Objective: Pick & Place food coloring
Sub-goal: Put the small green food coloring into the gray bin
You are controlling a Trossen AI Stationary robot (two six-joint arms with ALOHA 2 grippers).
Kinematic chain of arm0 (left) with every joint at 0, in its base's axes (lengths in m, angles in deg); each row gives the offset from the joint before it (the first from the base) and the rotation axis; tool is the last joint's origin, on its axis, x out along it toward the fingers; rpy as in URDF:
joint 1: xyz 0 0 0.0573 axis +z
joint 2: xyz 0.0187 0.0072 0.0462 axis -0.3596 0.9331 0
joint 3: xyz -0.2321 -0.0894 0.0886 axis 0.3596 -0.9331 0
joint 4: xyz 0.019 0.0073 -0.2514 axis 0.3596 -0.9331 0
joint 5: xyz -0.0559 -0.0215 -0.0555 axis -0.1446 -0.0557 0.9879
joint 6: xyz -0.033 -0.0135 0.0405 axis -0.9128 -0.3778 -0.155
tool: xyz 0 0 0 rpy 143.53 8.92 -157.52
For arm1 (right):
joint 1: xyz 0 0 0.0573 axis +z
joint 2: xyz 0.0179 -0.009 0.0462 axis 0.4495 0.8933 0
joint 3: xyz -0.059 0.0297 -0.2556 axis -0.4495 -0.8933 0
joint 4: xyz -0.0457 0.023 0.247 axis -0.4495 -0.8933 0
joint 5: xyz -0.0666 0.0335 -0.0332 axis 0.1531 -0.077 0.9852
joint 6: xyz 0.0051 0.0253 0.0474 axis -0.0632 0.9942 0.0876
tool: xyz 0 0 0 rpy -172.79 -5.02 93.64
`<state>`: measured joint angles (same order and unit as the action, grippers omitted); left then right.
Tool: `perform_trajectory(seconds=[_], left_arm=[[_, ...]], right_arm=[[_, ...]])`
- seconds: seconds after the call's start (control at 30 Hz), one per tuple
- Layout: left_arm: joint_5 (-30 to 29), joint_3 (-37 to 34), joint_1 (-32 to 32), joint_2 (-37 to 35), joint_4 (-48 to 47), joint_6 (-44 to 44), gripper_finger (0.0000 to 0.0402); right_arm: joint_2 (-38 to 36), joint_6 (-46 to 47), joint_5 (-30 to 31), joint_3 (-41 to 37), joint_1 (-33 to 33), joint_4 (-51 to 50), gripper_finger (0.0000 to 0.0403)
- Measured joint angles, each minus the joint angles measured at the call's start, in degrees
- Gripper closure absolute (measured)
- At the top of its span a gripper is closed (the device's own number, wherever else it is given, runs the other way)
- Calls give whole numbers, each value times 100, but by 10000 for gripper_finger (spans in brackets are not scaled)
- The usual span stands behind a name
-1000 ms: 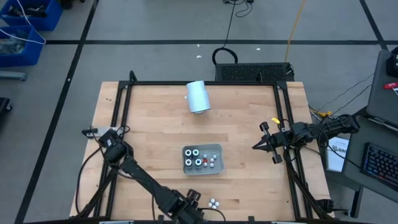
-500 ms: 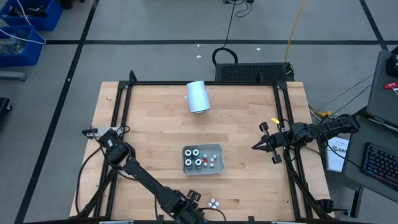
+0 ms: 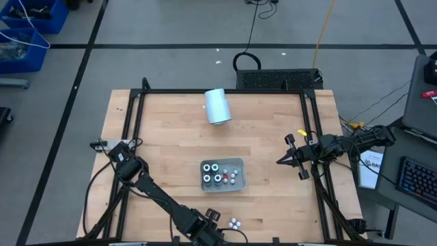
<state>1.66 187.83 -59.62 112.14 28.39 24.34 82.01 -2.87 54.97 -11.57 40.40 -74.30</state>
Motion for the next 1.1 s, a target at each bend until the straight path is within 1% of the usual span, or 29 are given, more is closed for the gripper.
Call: perform_trajectory(seconds=[0.23,0.3,0.4,0.63,0.8,0.87,1.1], left_arm=[[0,0,-4,0,0,-4,216],[0,0,-4,0,8,-22,223],[1,0,-4,0,7,-25,250],[24,0,-4,0,-47,-19,333],[99,2,-4,-14,-75,-39,372],[105,0,-4,-11,-98,-45,377],[110,-9,-9,-9,-111,-16,379]], right_arm=[[0,1,0,0,0,0,403],[0,2,1,0,0,0,403],[0,2,2,0,0,0,403],[0,4,0,-1,0,0,403],[0,4,2,0,0,0,403],[0,4,1,0,0,0,403],[0,4,1,0,0,0,403]])
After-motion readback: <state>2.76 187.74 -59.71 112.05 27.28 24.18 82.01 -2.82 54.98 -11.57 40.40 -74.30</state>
